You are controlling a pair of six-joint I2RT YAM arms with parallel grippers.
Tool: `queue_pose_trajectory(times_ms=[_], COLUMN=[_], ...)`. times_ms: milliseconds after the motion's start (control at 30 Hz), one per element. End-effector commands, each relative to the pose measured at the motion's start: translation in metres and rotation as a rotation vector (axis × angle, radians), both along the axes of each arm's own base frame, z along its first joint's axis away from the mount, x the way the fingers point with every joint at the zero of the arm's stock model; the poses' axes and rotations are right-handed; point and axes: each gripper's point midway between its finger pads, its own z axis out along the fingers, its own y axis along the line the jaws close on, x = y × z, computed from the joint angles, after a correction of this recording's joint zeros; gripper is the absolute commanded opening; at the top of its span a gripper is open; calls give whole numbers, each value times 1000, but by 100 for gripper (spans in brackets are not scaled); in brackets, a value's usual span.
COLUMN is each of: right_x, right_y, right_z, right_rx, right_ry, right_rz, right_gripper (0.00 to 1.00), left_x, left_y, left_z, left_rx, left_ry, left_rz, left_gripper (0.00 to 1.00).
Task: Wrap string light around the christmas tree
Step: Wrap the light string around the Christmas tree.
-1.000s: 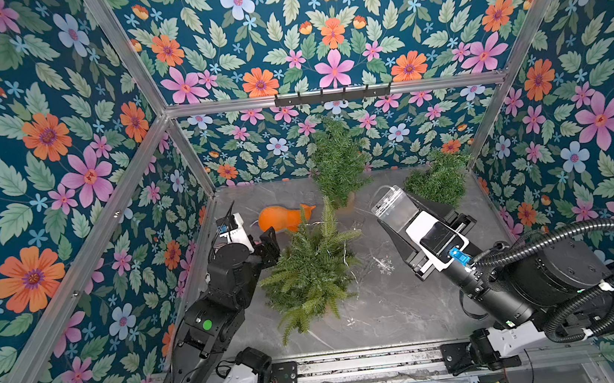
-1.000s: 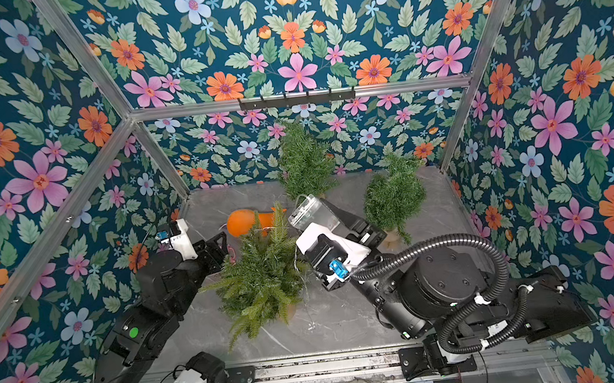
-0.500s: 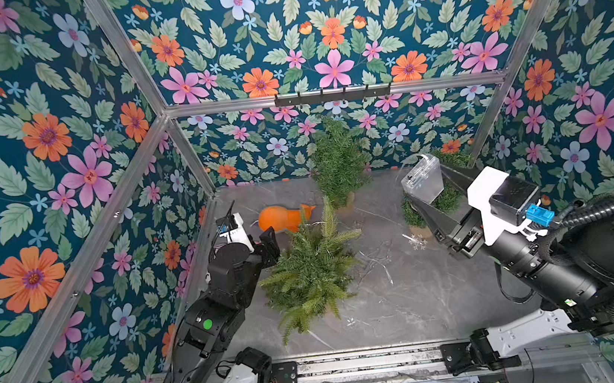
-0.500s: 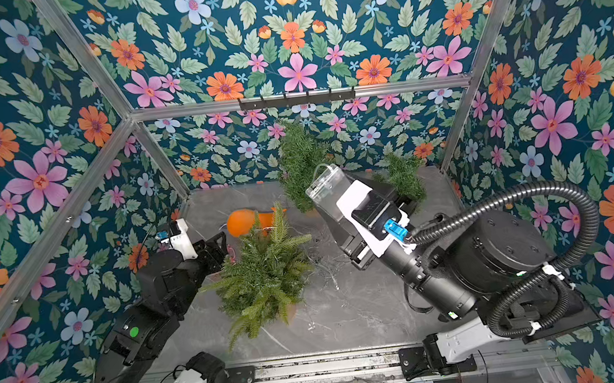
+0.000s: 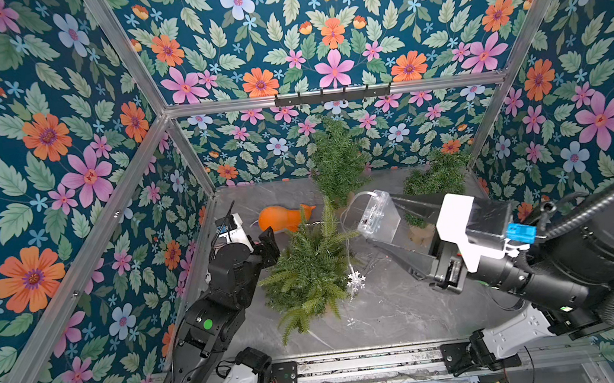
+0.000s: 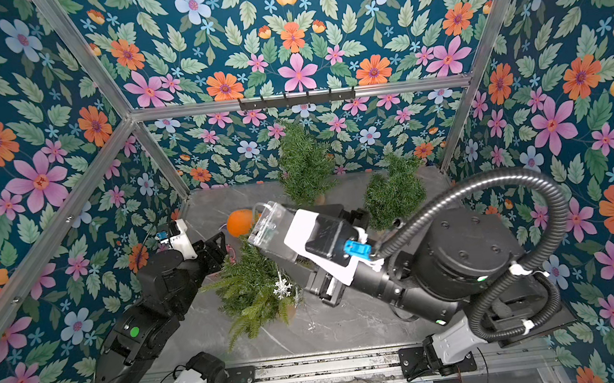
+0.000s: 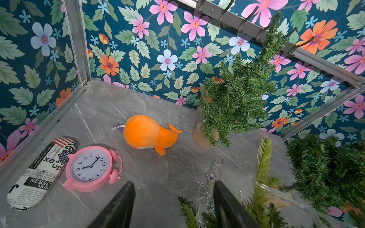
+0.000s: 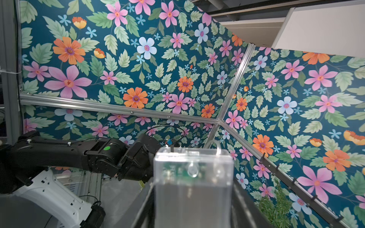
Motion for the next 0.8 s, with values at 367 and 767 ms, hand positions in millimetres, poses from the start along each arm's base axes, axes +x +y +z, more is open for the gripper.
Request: queue_pose_trajectory(times_ms=[367,767], right_x=[-18,-46], right_y=[39,101], right_z=[-52,-127], right_rx=[-130,-360], right_ry=[96,127], right_rz=[94,207], right_gripper=[24,24], left_x=[-1,-10], left_y=[5,38], left_z=[3,27], left_rx=[10,40], left_ry=[-12,-78], left_rz=[21,166], left_gripper=[67,64])
